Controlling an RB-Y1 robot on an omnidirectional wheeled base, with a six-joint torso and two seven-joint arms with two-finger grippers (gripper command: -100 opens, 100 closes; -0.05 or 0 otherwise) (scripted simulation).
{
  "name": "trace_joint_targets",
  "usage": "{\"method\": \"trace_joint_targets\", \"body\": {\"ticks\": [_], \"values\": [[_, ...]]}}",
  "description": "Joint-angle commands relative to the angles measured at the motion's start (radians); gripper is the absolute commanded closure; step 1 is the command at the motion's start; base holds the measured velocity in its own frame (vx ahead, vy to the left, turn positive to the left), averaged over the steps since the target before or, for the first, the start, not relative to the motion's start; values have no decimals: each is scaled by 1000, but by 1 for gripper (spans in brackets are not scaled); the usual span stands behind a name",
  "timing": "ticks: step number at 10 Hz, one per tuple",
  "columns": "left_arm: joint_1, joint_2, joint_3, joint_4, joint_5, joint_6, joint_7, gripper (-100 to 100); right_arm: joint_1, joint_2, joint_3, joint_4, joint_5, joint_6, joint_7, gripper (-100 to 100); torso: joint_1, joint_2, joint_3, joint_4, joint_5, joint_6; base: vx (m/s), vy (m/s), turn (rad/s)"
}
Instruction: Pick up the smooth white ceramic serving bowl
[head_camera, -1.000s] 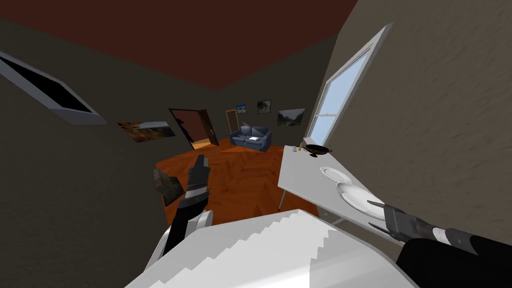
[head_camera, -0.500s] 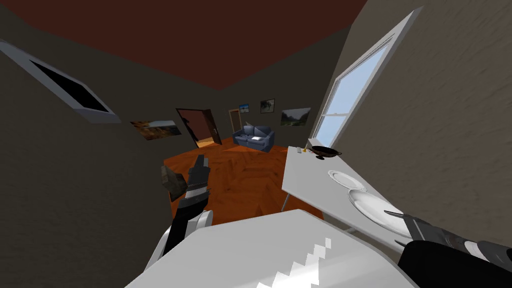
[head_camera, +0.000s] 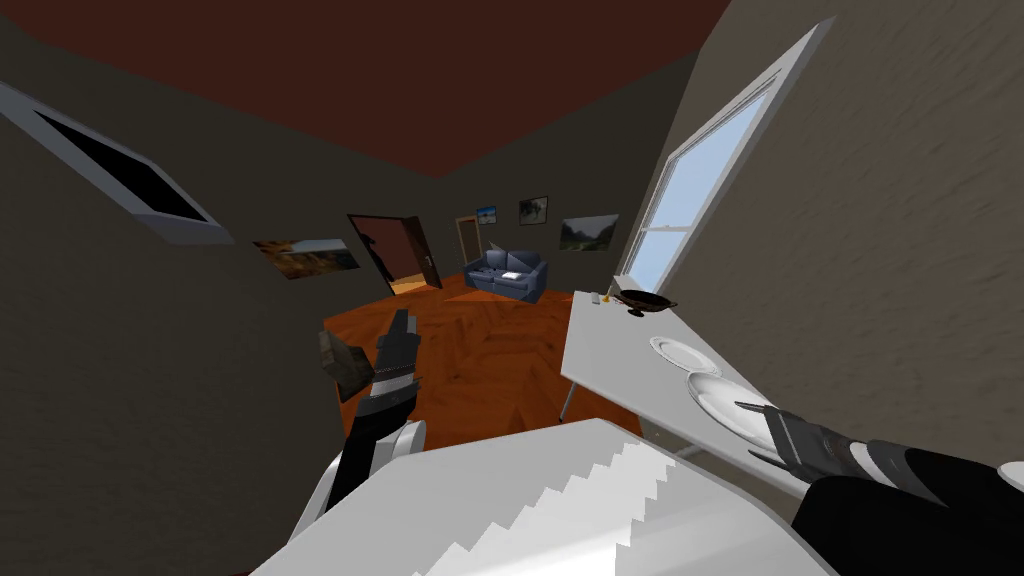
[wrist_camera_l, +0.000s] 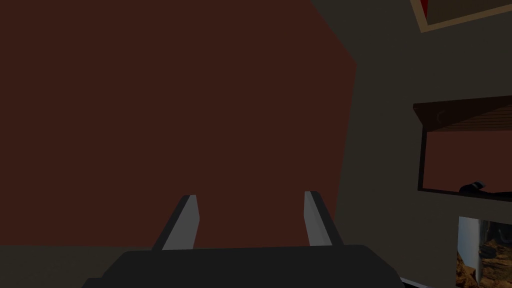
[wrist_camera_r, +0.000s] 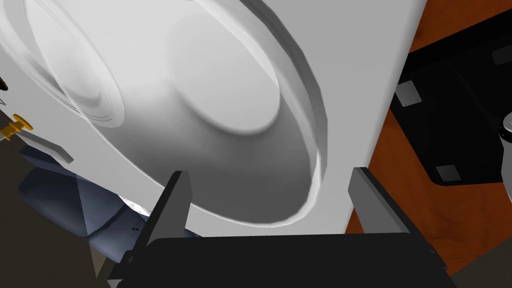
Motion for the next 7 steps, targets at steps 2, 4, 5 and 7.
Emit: {"method": "trace_joint_targets", "body": {"ticks": [2, 4, 5, 7], "values": [[0, 0, 0, 0, 0, 0, 0, 0, -10, -62, 68, -9, -49, 54, -12, -100, 0, -1, 0, 0, 0, 0, -42, -4, -14], [0, 0, 0, 0, 0, 0, 0, 0, -24, -97, 107, -7, -78, 83, -14, -100, 1, -1, -1, 0, 0, 0, -44, -2, -15], [0, 0, 0, 0, 0, 0, 0, 0, -37, -132, 146, -6, -108, 112, -17, -100, 1, -1, -1, 0, 0, 0, -36, -6, -20], [0, 0, 0, 0, 0, 0, 0, 0, -65, -196, 209, -3, -167, 167, -22, -100, 0, -1, -1, 0, 0, 0, -48, -6, -26]]}}
